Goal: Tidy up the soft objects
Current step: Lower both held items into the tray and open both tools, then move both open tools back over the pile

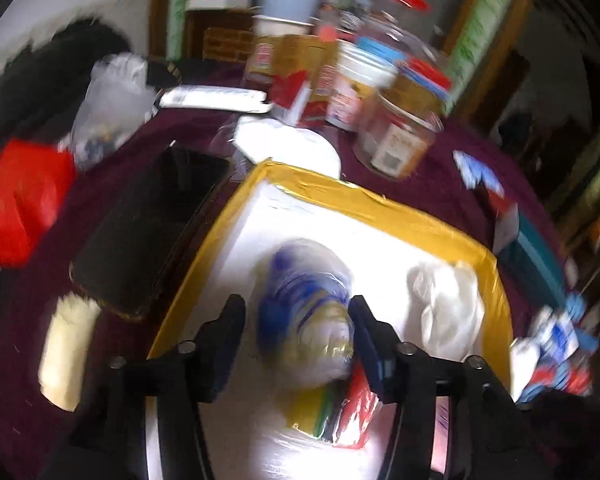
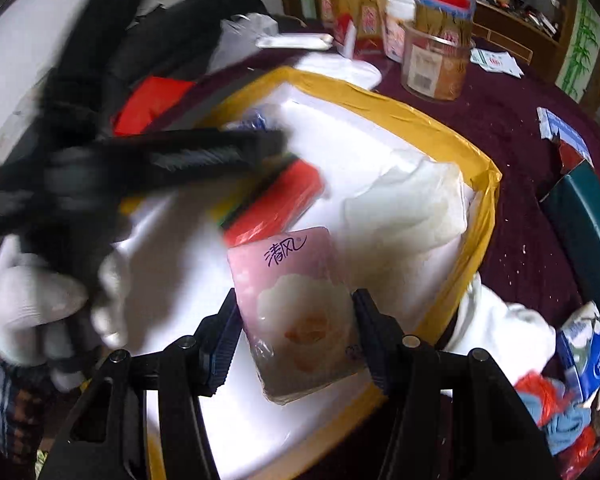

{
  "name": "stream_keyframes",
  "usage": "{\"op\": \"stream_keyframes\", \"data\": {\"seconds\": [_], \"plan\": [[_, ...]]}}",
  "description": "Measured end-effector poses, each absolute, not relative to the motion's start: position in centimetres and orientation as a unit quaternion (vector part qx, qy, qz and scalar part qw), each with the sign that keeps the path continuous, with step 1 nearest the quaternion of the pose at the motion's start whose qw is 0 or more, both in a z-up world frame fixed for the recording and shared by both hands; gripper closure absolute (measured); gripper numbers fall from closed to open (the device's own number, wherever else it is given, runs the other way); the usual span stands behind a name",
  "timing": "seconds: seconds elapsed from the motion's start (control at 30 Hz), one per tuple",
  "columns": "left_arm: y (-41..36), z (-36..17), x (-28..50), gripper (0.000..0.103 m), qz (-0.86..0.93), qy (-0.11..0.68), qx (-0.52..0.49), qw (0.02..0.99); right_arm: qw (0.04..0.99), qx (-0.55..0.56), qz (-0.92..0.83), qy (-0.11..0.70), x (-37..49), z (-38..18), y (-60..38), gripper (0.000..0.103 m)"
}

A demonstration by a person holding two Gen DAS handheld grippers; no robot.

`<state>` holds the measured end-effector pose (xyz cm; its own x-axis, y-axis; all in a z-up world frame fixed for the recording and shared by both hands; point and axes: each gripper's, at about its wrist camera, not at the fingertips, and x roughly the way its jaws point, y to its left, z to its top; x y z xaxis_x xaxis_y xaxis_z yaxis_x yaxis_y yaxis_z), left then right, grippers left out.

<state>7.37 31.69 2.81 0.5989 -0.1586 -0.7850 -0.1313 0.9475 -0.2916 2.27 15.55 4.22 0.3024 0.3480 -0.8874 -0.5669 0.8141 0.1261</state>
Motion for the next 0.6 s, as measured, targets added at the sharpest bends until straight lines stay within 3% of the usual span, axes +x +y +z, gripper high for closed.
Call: {"op": "stream_keyframes", "data": {"seconds": [0.07, 0.3, 0.5, 0.6], "plan": [[32.3, 2.8, 6.5, 0.036, -0.004, 0.435, -0.182, 0.882, 0.801, -0.108, 0.270, 0.523, 3.6, 3.5, 15.8, 0.049], [33.7, 3.1, 3.3, 0.028, 0.001, 0.400, -0.250, 0.882, 0.814, -0.107, 0.232, 0.521, 8.1, 2.9, 17.1, 0.048], [34.3, 3.2, 2.8, 0.026, -0.010, 0.387, -0.277, 0.879, 0.817, -0.106, 0.224, 0.520, 10.9, 2.7, 18.2, 0.042], [33.8, 4.2, 1.9, 0.026, -0.024, 0.383, -0.279, 0.880, 0.828, -0.067, 0.238, 0.504, 10.1, 4.6, 16.5, 0.033]]}}
